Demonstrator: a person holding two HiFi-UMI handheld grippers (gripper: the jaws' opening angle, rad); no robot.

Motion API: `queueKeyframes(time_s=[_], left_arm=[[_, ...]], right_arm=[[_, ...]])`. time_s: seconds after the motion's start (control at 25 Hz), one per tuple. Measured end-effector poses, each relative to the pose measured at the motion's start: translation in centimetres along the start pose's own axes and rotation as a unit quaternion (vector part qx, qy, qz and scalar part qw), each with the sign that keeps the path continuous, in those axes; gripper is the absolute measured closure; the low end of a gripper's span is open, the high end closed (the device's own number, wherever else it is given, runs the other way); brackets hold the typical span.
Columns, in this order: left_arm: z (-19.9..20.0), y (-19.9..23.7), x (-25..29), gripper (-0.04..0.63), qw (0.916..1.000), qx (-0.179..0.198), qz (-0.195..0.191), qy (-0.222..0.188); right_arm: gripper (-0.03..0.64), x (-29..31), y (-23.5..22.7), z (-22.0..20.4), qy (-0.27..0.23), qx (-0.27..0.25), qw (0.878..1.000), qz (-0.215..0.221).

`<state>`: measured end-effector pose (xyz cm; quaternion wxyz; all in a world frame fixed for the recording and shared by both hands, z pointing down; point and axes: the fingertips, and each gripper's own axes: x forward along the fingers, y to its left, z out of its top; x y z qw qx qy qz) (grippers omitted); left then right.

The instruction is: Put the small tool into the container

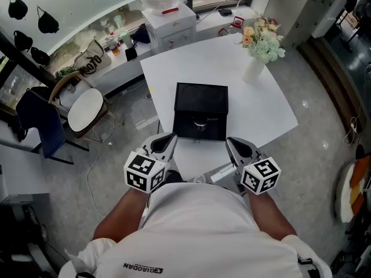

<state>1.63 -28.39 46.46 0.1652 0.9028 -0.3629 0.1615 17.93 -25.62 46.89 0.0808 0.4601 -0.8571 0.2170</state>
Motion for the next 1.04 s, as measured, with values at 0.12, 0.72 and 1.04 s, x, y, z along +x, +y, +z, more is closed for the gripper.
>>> queueKeyframes(time_s=[0.12,0.72,1.04], left_arm=[[-0.1,0.0,0.1,0.586,1.0,-0.001,0.0,0.002],[-0.4,0.2,0.0,0.588,1.0,-0.006,-0.001,0.003],[-0.6,0.3,0.0,0.586,1.0,-0.003,-0.003,0.004]], right_arm=[[0.612,0.3,0.1,-0.2,0.006,-0.003,1.0,0.004],[0.612,0.6,0.7,-0.5,0.009,-0.001,1.0,0.008],[0.612,1.1,0.9,-0.7,0.011,0.004,1.0,0.011]])
